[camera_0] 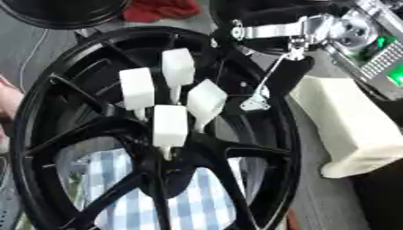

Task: Pull the pin out of the wheel hub.

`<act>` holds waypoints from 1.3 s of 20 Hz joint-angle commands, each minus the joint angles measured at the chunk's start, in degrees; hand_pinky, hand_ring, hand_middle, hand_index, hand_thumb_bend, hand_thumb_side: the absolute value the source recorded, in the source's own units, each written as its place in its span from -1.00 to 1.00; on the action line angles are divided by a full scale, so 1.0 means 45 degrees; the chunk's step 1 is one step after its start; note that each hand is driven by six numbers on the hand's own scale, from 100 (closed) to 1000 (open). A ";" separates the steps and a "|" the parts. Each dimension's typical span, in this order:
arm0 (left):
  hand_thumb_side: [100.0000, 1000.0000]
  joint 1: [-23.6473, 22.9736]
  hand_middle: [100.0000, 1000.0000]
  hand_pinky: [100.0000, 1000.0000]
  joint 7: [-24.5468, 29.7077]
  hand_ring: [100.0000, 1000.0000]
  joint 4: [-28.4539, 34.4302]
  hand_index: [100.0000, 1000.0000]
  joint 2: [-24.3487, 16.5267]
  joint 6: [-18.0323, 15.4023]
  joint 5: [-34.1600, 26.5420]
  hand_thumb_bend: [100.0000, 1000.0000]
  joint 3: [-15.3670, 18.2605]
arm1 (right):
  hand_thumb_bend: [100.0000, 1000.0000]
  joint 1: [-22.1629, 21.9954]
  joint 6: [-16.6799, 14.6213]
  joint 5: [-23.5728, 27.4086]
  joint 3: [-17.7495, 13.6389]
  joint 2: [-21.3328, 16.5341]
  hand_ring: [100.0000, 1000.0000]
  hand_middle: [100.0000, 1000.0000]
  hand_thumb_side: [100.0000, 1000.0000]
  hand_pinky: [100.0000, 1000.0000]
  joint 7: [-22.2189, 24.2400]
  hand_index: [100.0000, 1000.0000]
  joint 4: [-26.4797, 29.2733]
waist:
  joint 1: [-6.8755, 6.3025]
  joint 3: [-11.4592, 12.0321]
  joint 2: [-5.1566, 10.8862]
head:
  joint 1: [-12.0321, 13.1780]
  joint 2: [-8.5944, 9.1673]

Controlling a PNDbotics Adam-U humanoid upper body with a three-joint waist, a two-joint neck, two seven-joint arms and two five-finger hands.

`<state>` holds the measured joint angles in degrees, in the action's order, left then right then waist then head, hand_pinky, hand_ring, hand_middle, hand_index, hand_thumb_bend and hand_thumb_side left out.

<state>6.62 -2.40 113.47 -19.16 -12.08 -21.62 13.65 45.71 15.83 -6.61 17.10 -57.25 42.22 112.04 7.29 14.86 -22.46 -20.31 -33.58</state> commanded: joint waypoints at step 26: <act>0.41 0.0051 0.27 0.73 0.0025 0.18 0.0250 0.48 -0.0075 0.0059 -0.0004 -1.00 0.0024 | -0.36 0.0002 -0.0028 -0.0190 -0.0082 -0.0296 0.76 0.54 -1.00 0.68 0.0138 0.60 -0.0537 | -0.0142 -0.0044 0.0184 | -0.0060 0.0198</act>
<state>6.63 -2.25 113.47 -18.69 -11.93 -21.62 13.63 45.00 15.65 -7.18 17.62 -57.24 42.90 109.62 7.17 14.80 -22.63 -20.41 -33.55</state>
